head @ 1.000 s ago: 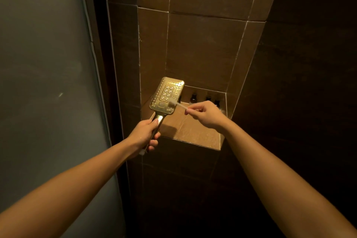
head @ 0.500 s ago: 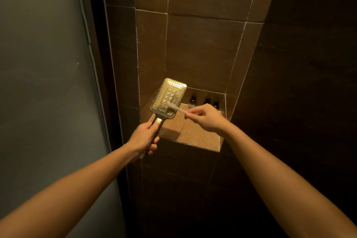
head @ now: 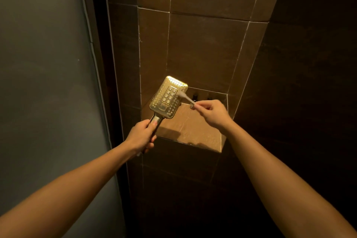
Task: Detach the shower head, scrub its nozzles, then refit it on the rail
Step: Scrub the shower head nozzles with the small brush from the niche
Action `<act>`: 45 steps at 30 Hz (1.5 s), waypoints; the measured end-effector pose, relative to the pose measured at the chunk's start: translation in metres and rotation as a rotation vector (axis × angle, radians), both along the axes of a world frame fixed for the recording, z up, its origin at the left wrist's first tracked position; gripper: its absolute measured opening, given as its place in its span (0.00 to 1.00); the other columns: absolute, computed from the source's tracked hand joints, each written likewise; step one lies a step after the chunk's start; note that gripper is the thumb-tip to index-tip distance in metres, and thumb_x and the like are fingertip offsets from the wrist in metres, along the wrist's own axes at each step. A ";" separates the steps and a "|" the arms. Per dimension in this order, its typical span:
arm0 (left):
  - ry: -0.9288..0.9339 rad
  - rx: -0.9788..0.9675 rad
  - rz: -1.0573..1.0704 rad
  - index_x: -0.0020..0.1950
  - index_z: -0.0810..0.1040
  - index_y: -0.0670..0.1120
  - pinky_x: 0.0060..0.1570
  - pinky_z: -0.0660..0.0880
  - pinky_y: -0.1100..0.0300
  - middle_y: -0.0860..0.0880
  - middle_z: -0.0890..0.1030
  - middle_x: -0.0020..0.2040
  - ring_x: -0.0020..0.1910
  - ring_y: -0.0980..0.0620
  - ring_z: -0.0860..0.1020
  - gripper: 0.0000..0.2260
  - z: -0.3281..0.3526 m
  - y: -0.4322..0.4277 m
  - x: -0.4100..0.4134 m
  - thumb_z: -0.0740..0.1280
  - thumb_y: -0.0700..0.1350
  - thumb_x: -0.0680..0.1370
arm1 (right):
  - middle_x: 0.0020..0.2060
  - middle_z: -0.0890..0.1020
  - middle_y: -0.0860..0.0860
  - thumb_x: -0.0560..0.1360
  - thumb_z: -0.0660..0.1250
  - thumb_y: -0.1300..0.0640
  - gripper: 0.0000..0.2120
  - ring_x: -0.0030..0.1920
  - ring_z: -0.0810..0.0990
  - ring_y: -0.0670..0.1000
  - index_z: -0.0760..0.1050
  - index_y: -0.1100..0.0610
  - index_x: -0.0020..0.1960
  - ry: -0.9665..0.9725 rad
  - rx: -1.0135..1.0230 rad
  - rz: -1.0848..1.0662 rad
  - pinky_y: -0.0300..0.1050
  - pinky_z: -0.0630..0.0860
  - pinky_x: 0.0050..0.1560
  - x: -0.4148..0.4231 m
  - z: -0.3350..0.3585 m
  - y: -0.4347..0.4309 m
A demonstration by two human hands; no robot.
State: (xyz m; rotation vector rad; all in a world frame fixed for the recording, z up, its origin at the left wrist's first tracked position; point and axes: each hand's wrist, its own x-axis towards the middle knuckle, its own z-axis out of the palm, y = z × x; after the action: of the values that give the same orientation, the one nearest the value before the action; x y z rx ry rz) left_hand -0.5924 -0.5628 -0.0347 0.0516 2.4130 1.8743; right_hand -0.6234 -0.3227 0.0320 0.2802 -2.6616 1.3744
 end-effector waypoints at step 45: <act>0.100 -0.166 0.004 0.47 0.74 0.44 0.24 0.72 0.58 0.47 0.77 0.32 0.26 0.49 0.75 0.13 -0.004 -0.001 0.010 0.58 0.52 0.83 | 0.32 0.78 0.48 0.79 0.64 0.53 0.10 0.26 0.70 0.41 0.83 0.54 0.50 -0.024 -0.108 -0.060 0.34 0.67 0.27 -0.003 0.019 -0.010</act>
State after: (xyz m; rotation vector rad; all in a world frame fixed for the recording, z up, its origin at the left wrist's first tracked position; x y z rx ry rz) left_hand -0.5825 -0.5635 -0.0390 0.1318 2.6272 1.7051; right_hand -0.6265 -0.3329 0.0505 0.1715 -2.5809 1.5048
